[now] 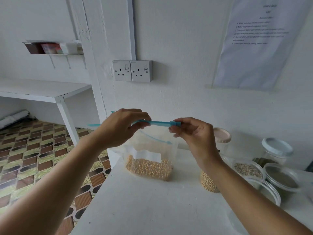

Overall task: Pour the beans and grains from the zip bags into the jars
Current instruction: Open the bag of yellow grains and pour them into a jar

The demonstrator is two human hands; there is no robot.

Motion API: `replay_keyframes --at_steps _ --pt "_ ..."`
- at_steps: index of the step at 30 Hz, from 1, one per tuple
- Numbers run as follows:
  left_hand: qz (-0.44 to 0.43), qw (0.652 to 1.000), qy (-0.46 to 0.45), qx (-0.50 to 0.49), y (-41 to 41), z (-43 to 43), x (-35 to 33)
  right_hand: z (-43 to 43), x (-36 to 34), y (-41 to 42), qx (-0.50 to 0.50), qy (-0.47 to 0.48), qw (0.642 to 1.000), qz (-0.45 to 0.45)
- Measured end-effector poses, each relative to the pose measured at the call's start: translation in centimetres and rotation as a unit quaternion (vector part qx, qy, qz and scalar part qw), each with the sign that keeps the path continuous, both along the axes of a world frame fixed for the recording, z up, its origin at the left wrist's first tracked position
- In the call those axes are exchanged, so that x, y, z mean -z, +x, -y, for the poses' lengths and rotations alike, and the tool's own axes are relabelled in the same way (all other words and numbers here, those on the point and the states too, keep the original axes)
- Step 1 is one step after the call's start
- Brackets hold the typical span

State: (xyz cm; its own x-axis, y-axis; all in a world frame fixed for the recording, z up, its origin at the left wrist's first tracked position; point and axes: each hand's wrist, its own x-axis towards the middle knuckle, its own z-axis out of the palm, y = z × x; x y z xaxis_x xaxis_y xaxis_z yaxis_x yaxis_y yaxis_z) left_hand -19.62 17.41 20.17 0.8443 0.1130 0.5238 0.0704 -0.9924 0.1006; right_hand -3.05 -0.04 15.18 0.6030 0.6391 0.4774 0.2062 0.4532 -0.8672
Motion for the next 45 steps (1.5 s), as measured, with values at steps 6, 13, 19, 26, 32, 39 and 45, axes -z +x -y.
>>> replay_keyframes --at_steps 6,13,19,26,32,39,45 --pt "0.027 0.998 -0.062 0.002 -0.6 1.2 -0.6 1.2 -1.0 -0.9 -0.025 0.040 0.998 -0.041" --pt "-0.026 0.997 -0.070 0.020 -0.8 4.0 -0.5 3.7 0.6 -0.7 -0.025 0.034 0.997 -0.057" --pt "-0.059 0.996 -0.051 0.032 -0.1 7.1 0.5 5.2 1.8 -0.3 -0.004 0.007 0.999 -0.042" --pt "0.000 0.995 -0.051 0.080 2.1 9.4 0.3 5.6 1.3 -0.5 0.004 -0.014 0.992 0.129" --pt "0.054 0.988 -0.097 0.110 1.1 9.3 0.6 6.3 1.5 -0.4 0.047 -0.008 0.970 0.239" --pt "0.040 0.992 -0.079 0.086 0.0 8.6 1.3 5.9 1.8 -0.3 -0.011 -0.011 0.971 0.238" --pt "0.052 0.995 -0.088 -0.023 -3.2 3.4 2.0 5.5 1.8 1.0 -0.028 -0.018 0.990 0.135"
